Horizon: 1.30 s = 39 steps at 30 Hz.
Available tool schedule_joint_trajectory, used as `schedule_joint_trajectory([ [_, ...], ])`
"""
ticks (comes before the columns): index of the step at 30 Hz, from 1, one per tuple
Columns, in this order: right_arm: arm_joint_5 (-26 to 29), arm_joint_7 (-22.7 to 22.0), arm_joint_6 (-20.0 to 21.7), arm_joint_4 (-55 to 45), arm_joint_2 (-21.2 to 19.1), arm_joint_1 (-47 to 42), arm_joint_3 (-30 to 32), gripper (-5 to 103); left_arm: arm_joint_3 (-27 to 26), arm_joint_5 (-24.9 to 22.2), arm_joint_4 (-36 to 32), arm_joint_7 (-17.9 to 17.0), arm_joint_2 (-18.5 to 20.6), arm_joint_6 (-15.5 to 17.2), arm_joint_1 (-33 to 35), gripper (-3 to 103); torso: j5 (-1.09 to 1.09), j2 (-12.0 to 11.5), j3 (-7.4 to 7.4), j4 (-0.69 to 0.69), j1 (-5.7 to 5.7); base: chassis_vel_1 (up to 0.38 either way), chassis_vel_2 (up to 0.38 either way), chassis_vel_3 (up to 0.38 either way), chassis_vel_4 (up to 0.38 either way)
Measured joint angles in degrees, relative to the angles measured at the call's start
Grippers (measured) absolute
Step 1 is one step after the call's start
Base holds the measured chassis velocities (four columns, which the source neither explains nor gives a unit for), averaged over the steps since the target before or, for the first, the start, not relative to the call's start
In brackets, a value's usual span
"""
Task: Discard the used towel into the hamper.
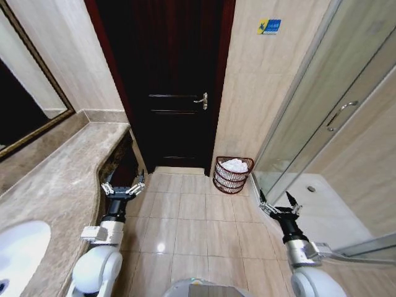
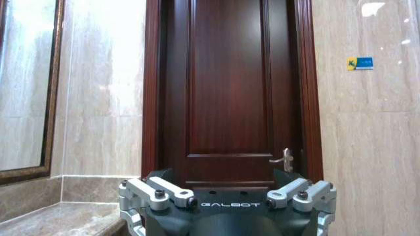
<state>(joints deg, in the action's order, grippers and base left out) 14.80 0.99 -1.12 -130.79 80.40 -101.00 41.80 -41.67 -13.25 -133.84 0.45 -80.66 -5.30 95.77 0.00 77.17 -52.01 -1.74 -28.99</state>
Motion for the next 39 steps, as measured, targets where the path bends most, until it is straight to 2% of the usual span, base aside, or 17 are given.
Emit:
schedule_joint_trajectory([
  [8, 0.8, 0.3, -0.9, 2.3, -0.5, 1.6, 0.3, 100, 1.1, 0.3, 1.5, -0.4, 0.4, 0.7, -2.3, 100, 0.0, 0.0, 0.0, 0.0, 0.0, 0.045, -0.02, -0.024, 0.038],
  [17, 0.8, 0.1, -1.1, 2.3, -0.4, 1.4, 0.8, 100, 0.8, 0.2, 2.1, -0.5, -0.3, -0.4, -1.8, 100, 0.0, 0.0, 0.0, -0.01, -0.02, 0.0, 0.0, 0.0, 0.0],
  [27, 1.2, -0.2, 0.5, 0.6, -0.3, 1.2, 1.3, 100, 0.4, -0.2, 2.3, -0.3, -0.5, 0.1, -1.7, 100, 0.0, 0.0, 0.0, 0.0, -0.01, 0.0, 0.0, 0.0, 0.0],
  [30, 1.4, -0.9, 2.0, -0.4, -0.2, 1.4, 1.3, 100, 0.2, -0.4, 2.4, -0.3, -0.5, 0.0, -1.6, 100, 0.0, 0.0, 0.0, 0.0, -0.01, 0.0, 0.0, 0.0, 0.0],
  [32, 2.6, -2.2, 6.6, -2.5, 0.0, 1.2, 1.4, 100, 0.0, -1.1, 1.7, -0.6, -0.1, 1.8, -1.1, 100, 0.0, 0.0, 0.0, 0.0, -0.01, 0.0, 0.0, 0.0, 0.0],
  [33, 2.6, -2.2, 6.6, -2.5, 0.0, 1.2, 1.4, 100, 0.0, -1.1, 1.7, -0.6, -0.1, 1.8, -1.1, 100, 0.0, 0.0, 0.0, 0.0, -0.01, 0.0, 0.0, 0.0, 0.0],
  [34, 3.4, -2.8, 8.8, -3.7, 0.2, 1.0, 1.6, 100, -0.1, -1.4, 1.7, -0.8, 0.2, 2.7, -1.1, 100, 0.0, 0.0, 0.0, 0.0, 0.0, 0.0, 0.0, 0.0, 0.0],
  [38, 3.2, -2.9, 10.2, -4.6, 0.6, 0.8, 1.8, 100, -0.2, -2.9, 1.6, -0.8, 1.0, 4.5, -1.0, 100, 0.0, 0.0, 0.0, 0.0, 0.0, 0.0, 0.0, 0.0, 0.0],
  [39, 2.6, -2.8, 11.0, -5.2, 0.8, 0.6, 2.0, 100, -0.2, -4.3, 0.9, -0.9, 1.4, 5.8, -0.9, 100, 0.0, 0.0, 0.0, 0.0, -0.01, 0.0, 0.0, 0.0, 0.0],
])
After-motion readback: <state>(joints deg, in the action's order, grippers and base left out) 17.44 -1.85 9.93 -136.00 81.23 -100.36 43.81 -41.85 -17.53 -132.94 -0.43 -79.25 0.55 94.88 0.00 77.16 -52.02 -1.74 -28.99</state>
